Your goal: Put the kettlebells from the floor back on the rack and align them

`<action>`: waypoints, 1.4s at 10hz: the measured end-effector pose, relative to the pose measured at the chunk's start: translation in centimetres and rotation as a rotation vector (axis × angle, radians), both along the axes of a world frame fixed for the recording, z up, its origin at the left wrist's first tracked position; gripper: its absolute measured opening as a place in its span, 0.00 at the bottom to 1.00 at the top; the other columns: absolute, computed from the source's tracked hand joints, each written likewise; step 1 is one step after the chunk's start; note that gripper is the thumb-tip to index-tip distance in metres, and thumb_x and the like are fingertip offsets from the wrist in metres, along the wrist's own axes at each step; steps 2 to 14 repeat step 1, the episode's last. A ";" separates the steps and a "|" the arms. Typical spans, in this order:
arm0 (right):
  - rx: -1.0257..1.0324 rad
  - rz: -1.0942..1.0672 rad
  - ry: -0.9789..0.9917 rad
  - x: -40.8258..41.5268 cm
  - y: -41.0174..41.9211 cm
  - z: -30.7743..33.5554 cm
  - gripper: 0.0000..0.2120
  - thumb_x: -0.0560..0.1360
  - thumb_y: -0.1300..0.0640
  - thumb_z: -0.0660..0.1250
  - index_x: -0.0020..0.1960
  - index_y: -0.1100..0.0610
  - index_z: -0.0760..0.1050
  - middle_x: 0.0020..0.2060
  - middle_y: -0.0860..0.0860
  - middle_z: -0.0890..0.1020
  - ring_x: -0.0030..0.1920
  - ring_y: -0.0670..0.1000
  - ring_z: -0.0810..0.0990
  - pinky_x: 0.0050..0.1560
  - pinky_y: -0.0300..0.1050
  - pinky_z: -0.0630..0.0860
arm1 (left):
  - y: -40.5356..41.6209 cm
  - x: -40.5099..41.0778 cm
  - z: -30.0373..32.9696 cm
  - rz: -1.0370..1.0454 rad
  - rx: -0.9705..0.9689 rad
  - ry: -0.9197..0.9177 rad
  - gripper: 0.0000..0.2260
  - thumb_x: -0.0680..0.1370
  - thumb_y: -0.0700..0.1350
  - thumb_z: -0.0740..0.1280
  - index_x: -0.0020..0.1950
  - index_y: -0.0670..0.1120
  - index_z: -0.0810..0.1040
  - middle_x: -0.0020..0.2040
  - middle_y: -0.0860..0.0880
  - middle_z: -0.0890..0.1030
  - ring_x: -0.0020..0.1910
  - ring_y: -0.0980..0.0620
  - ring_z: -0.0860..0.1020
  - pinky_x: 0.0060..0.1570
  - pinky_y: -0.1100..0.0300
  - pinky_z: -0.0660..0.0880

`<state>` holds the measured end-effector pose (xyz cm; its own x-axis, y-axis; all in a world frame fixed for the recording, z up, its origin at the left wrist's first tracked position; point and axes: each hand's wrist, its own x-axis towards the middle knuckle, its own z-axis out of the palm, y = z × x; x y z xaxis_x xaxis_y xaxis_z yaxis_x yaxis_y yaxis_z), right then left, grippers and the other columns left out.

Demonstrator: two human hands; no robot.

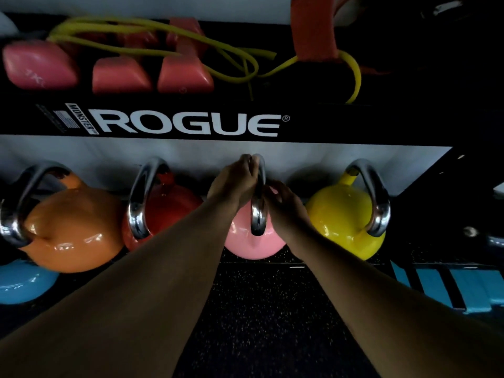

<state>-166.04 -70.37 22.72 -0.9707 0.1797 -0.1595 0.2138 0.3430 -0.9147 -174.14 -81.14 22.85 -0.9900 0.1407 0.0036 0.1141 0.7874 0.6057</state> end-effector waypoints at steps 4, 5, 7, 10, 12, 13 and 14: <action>0.331 0.044 0.074 0.8 3.3 0.9 0.09 0.78 0.52 0.64 0.56 0.50 0.79 0.51 0.53 0.84 0.49 0.52 0.82 0.49 0.47 0.79 | 0.0 0.9 1.4 -0.153 0.000 0.194 0.15 0.82 0.47 0.55 0.66 0.45 0.72 0.64 0.41 0.76 0.63 0.40 0.74 0.60 0.45 0.72; 0.331 0.044 0.074 0.8 3.3 0.9 0.09 0.78 0.52 0.64 0.56 0.50 0.79 0.51 0.53 0.84 0.49 0.52 0.82 0.49 0.47 0.79 | 0.0 0.9 1.4 -0.153 0.000 0.194 0.15 0.82 0.47 0.55 0.66 0.45 0.72 0.64 0.41 0.76 0.63 0.40 0.74 0.60 0.45 0.72; 0.331 0.044 0.074 0.8 3.3 0.9 0.09 0.78 0.52 0.64 0.56 0.50 0.79 0.51 0.53 0.84 0.49 0.52 0.82 0.49 0.47 0.79 | 0.0 0.9 1.4 -0.153 0.000 0.194 0.15 0.82 0.47 0.55 0.66 0.45 0.72 0.64 0.41 0.76 0.63 0.40 0.74 0.60 0.45 0.72; 0.331 0.044 0.074 0.8 3.3 0.9 0.09 0.78 0.52 0.64 0.56 0.50 0.79 0.51 0.53 0.84 0.49 0.52 0.82 0.49 0.47 0.79 | 0.0 0.9 1.4 -0.153 0.000 0.194 0.15 0.82 0.47 0.55 0.66 0.45 0.72 0.64 0.41 0.76 0.63 0.40 0.74 0.60 0.45 0.72; 0.331 0.044 0.074 0.8 3.3 0.9 0.09 0.78 0.52 0.64 0.56 0.50 0.79 0.51 0.53 0.84 0.49 0.52 0.82 0.49 0.47 0.79 | 0.0 0.9 1.4 -0.153 0.000 0.194 0.15 0.82 0.47 0.55 0.66 0.45 0.72 0.64 0.41 0.76 0.63 0.40 0.74 0.60 0.45 0.72; 0.331 0.044 0.074 0.8 3.3 0.9 0.09 0.78 0.52 0.64 0.56 0.50 0.79 0.51 0.53 0.84 0.49 0.52 0.82 0.49 0.47 0.79 | 0.0 0.9 1.4 -0.153 0.000 0.194 0.15 0.82 0.47 0.55 0.66 0.45 0.72 0.64 0.41 0.76 0.63 0.40 0.74 0.60 0.45 0.72; 0.331 0.044 0.074 0.8 3.3 0.9 0.09 0.78 0.52 0.64 0.56 0.50 0.79 0.51 0.53 0.84 0.49 0.52 0.82 0.49 0.47 0.79 | 0.0 0.9 1.4 -0.153 0.000 0.194 0.15 0.82 0.47 0.55 0.66 0.45 0.72 0.64 0.41 0.76 0.63 0.40 0.74 0.60 0.45 0.72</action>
